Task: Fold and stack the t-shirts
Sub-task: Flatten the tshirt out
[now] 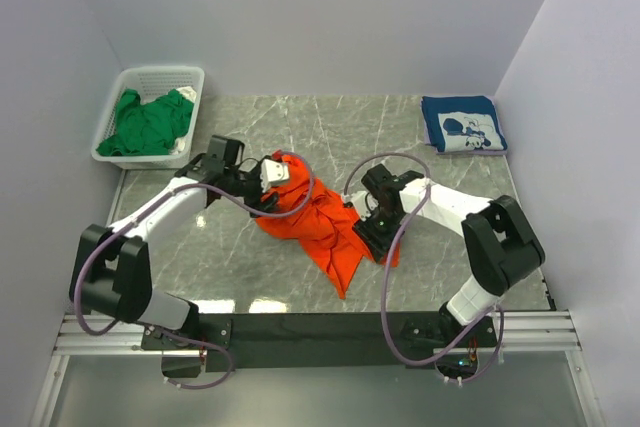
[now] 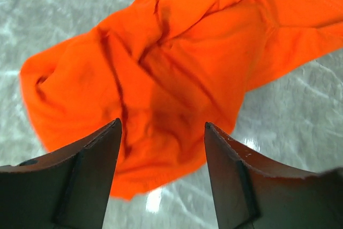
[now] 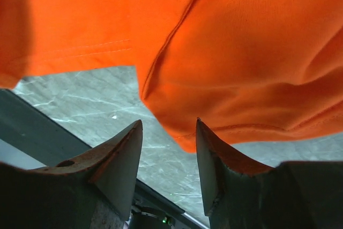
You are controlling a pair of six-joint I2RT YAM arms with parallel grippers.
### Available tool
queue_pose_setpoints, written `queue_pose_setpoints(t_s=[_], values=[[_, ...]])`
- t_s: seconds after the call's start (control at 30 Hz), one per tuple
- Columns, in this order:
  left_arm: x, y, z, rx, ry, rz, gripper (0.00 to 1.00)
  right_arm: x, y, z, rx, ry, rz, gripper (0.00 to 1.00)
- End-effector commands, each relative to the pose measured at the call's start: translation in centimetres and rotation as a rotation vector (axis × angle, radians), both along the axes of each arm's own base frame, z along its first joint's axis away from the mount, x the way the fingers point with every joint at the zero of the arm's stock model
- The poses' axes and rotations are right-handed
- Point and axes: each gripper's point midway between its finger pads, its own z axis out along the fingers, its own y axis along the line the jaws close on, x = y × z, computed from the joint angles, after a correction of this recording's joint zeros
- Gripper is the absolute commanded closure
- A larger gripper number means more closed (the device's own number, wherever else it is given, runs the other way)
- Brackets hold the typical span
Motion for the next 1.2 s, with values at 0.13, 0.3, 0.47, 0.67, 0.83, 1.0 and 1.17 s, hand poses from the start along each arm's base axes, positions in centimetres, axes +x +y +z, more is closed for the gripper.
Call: queue_pose_setpoints(t_s=[0.13,0.3,0.47,0.67,0.83,1.0,1.17], values=[[0.2,-3.5,-2.1,0.010,0.005,-0.082,0.40,-0.9,-1.3,-1.9,-0.110,0.074,0.041,0.46],[-0.1,-3.4,-4.4,0.068,0.023,-0.074,0.47,-0.9,-2.0,-2.5,-0.159,0.076,0.041,0.50],[1.1,-3.4,-6.0,0.107,0.033,0.008,0.50,-0.4,-2.6,-3.1,-0.204,0.056,0.020,0.71],[3.2,-2.5,-6.2,0.158,-0.001,0.105,0.78,0.6,-3.7,-3.2,-0.249,-0.013,-0.002,1.00],[6.5,0.1,-0.3,0.066,-0.024,0.225,0.99,2.3,-4.5,-1.6,-0.236,-0.114,-0.044,1.00],[9.1,4.3,2.2,0.056,-0.022,0.315,0.99,4.8,-6.1,-0.2,-0.220,-0.173,-0.127,1.00],[12.3,6.8,3.6,-0.006,-0.002,0.407,0.99,8.0,-7.2,1.8,-0.189,-0.236,-0.204,1.00]])
